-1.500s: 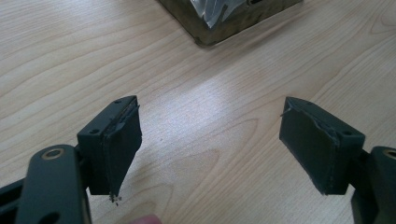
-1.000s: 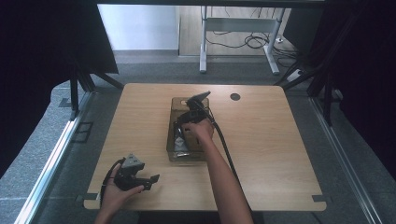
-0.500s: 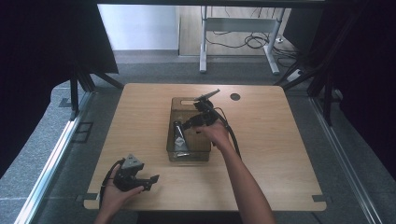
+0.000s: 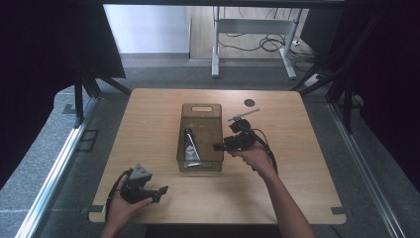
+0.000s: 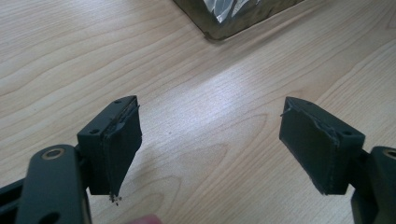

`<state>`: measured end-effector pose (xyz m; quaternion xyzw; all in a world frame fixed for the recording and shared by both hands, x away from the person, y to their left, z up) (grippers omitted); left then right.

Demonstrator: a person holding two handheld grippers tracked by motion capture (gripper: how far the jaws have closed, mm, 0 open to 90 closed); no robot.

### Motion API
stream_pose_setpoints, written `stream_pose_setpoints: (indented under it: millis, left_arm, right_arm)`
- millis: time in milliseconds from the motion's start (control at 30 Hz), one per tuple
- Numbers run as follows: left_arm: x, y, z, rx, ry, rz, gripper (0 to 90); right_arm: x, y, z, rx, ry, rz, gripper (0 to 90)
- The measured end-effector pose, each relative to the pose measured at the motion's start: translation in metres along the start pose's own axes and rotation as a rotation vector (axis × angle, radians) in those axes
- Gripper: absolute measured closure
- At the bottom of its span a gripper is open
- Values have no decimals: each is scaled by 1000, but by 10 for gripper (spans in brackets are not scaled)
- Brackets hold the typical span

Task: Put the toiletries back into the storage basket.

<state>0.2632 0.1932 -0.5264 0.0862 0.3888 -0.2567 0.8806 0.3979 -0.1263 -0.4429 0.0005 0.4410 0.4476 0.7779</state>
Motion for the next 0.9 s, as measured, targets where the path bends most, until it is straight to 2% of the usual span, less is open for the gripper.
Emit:
stream_pose_setpoints:
  millis: [167,300,400,600,633,733,833,900]
  left_arm:
    - [1,3,-2,-12,9,14,212]
    - [0,5,-2,-14,13,24,212]
    - [1,4,-3,-21,16,27,212]
    - [-1,7,-5,-30,15,35,212]
    - [-1,7,-5,-32,13,35,213]
    - [-1,9,-6,-31,13,36,213]
    - [0,8,-6,-32,10,35,213]
    - [1,8,-7,-30,15,33,213]
  right_arm:
    - [-26,-11,-33,2,-59,2,379]
    - [-38,-21,-55,-6,-82,-21,377]
    - [-40,-29,-70,-8,-90,-28,377]
    - [-42,-40,-95,-12,-116,-79,377]
    - [-41,-42,-98,-8,-125,-84,384]
    - [-39,-48,-103,-17,-90,-123,381]
    - [-40,-53,-109,7,-110,-117,381]
    - [-42,-54,-111,4,-120,-134,376]
Point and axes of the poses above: each handheld gripper's, and its own axes: x roughly forward along the jaws, z roughly out of its top, y roughly to its left, the point moved 2 cm from there along x, roughly forward along the jaws, and after that the axes turned 6 degrees about z, right-handed, at the moved point
